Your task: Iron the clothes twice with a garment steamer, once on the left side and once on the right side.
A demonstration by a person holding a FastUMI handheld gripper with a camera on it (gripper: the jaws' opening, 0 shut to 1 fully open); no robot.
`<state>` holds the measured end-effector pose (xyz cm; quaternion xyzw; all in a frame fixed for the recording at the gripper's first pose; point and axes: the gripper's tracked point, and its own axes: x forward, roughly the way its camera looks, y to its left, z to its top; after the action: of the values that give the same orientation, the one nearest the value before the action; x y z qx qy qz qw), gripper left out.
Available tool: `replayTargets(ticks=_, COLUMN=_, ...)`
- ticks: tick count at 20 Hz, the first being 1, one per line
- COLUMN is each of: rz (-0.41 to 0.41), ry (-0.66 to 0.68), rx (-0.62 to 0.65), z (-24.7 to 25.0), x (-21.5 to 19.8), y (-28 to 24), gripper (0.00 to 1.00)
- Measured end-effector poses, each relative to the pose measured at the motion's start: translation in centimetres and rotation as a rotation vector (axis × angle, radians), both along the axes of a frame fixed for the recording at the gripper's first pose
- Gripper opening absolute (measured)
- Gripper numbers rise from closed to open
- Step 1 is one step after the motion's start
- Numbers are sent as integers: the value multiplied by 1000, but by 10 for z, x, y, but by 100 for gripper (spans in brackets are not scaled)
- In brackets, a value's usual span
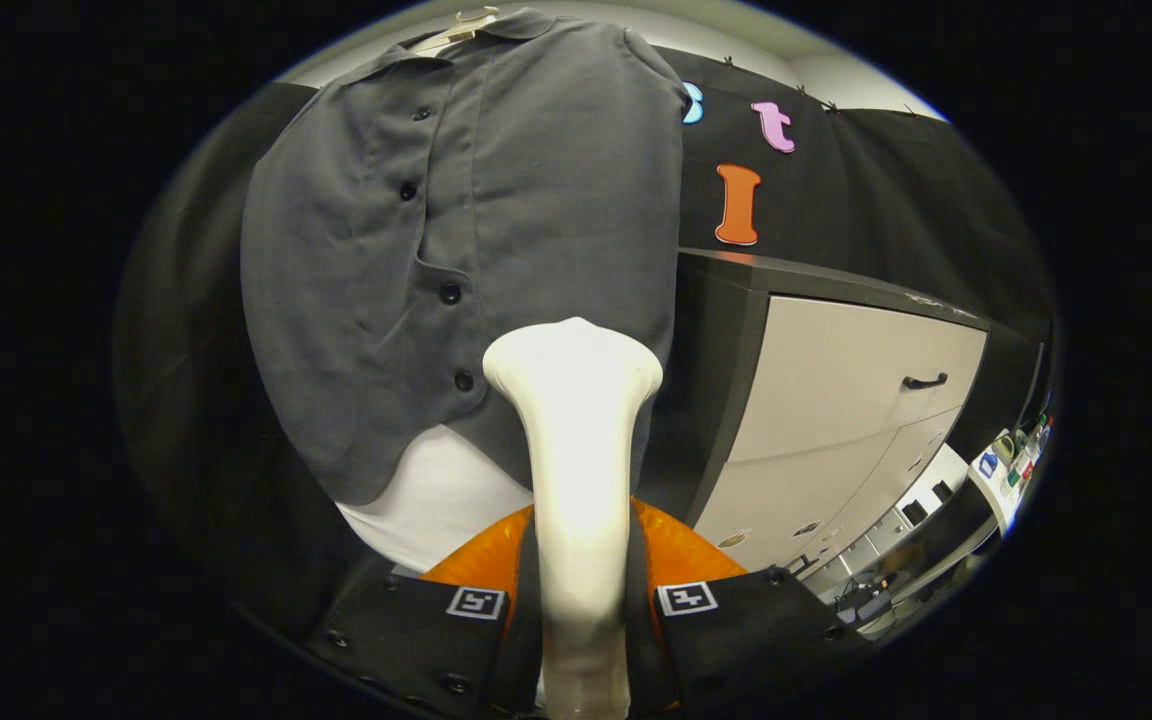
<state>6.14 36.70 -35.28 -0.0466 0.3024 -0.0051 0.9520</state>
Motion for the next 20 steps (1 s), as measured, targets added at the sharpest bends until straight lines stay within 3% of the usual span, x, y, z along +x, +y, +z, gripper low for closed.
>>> replayTargets(ticks=7, rz=9, ry=-84, rx=29, z=38, x=10, y=3, gripper=41)
replayTargets(ticks=15, rz=112, ry=-347, rx=45, z=169, x=56, y=55, gripper=41)
replayTargets(ticks=20, rz=172, ry=-446, rx=63, z=227, x=73, y=93, gripper=41)
